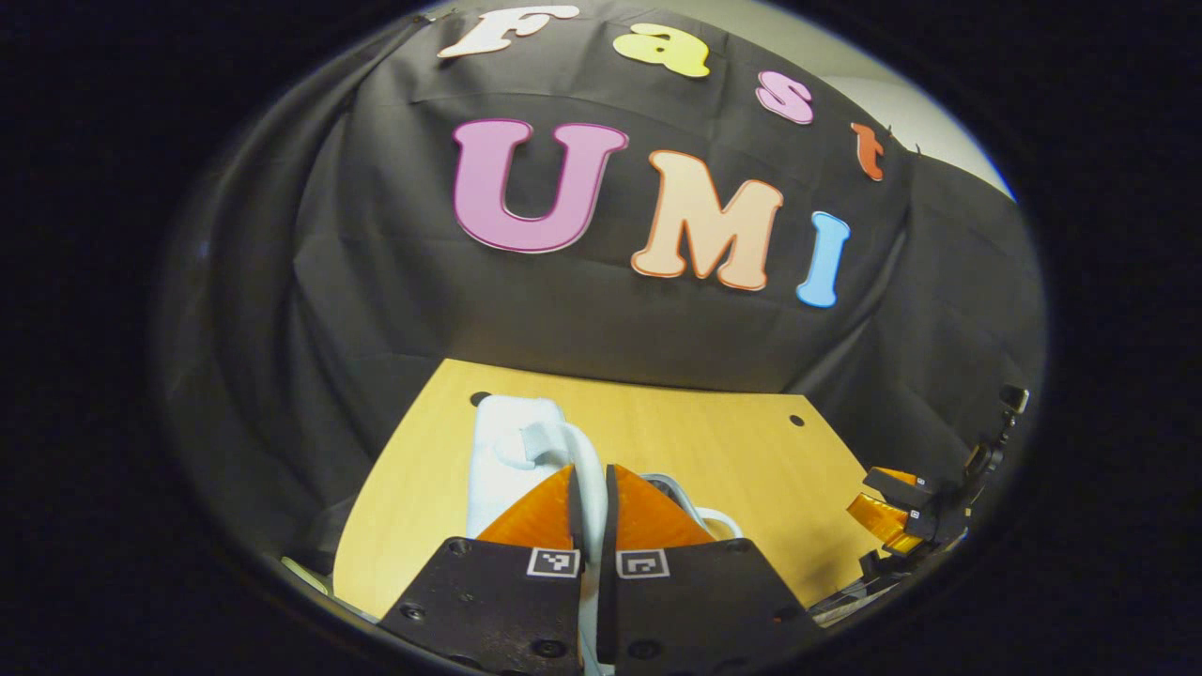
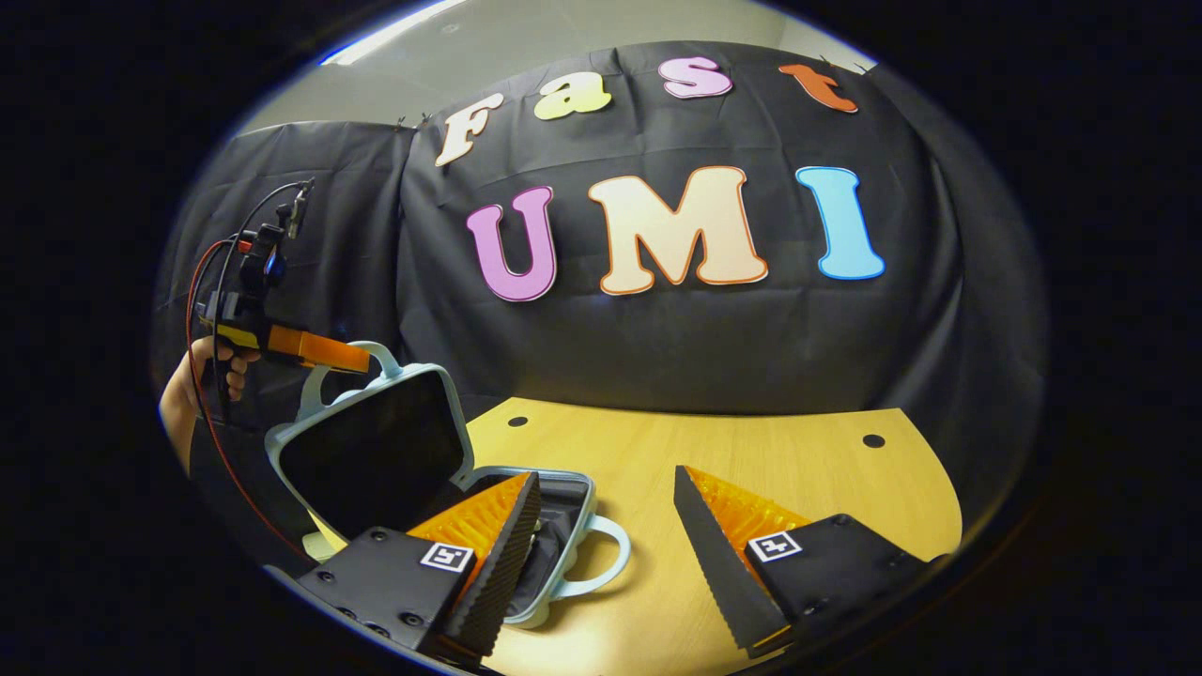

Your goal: First open the suitcase, pack the skin care products into it, and then close the suitcase.

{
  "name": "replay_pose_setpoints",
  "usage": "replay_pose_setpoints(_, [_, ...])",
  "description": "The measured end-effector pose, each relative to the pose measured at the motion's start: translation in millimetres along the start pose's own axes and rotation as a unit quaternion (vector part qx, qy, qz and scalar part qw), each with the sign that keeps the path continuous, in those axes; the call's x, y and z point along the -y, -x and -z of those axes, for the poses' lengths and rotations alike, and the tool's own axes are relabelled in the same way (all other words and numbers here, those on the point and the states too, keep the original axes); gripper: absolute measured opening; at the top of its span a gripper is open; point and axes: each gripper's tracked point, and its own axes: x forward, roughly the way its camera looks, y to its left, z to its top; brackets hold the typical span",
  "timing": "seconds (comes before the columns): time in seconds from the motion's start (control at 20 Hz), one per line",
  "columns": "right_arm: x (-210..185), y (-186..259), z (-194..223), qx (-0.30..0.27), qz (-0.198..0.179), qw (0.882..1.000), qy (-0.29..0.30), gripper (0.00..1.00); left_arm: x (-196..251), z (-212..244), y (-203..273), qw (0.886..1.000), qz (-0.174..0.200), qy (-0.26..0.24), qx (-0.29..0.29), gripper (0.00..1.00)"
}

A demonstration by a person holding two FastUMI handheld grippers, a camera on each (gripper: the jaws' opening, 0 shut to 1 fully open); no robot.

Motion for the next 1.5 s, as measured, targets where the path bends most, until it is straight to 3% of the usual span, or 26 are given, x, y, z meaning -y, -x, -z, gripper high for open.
replay_pose_setpoints(0.4, [34.4, 17.9, -5.2, 0.005, 0.021, 1.000, -0.001, 0.90, 65.8, 14.3, -27.3, 0.996, 0.073, 0.051, 0.001, 0.00])
replay_pose_setpoints(0.75, [56.8, 27.2, -8.1, 0.008, 0.032, 0.999, -0.003, 0.91, 115.2, 51.8, -57.3, 0.994, 0.099, 0.021, -0.048, 0.00])
replay_pose_setpoints(1.1, [91.9, 40.5, -2.9, 0.001, 0.051, 0.999, -0.006, 0.91, 148.9, 112.2, -86.3, 0.988, 0.111, 0.010, -0.107, 0.00])
replay_pose_setpoints(1.45, [123.9, 64.8, 7.4, -0.010, 0.068, 0.998, -0.001, 0.91, 170.1, 174.3, -121.2, 0.983, 0.091, -0.008, -0.158, 0.00])
replay_pose_setpoints(1.5, [129.6, 67.8, 8.8, -0.012, 0.071, 0.997, 0.000, 0.91, 171.0, 183.7, -127.9, 0.983, 0.084, -0.011, -0.164, 0.04])
